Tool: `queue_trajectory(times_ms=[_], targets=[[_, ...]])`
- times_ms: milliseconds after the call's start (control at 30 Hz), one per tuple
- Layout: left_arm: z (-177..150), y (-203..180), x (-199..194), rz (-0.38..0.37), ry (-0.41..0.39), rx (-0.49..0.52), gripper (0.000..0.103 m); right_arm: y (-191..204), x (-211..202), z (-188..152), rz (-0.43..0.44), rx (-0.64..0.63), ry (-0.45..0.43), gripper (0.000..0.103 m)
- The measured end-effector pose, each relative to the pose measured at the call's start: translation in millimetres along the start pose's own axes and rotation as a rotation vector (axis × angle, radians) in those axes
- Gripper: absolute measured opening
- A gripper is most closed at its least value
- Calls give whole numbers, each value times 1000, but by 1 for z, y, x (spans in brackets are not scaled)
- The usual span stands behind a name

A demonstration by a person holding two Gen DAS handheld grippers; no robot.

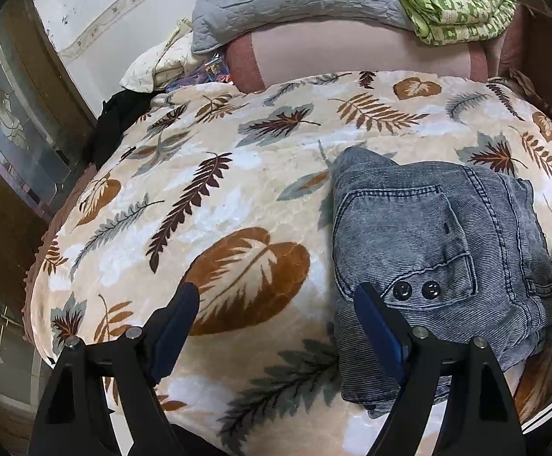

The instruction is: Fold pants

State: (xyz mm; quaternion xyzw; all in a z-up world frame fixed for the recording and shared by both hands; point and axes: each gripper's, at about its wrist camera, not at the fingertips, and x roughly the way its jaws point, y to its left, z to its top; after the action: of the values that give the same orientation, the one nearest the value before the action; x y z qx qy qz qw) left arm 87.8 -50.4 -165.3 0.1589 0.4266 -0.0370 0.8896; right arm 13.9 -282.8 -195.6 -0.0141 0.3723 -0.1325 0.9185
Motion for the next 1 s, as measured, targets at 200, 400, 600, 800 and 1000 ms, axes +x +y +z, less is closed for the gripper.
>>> queue_trajectory(times_ms=[200, 400, 600, 800, 1000], targets=[[1, 1, -4, 0, -6, -3, 84, 1, 0, -1, -3, -3, 1, 72], [1, 1, -5, 6, -10, -3, 84, 1, 1, -1, -4, -5, 1, 72], [2, -1, -7, 5, -13, 3, 84, 1, -1, 0, -2, -4, -4, 72], [1, -2, -7, 2, -14, 6, 84, 1, -2, 0, -2, -2, -8, 72], [1, -4, -9, 3, -15, 10, 84, 2, -3, 0, 0, -5, -9, 72]])
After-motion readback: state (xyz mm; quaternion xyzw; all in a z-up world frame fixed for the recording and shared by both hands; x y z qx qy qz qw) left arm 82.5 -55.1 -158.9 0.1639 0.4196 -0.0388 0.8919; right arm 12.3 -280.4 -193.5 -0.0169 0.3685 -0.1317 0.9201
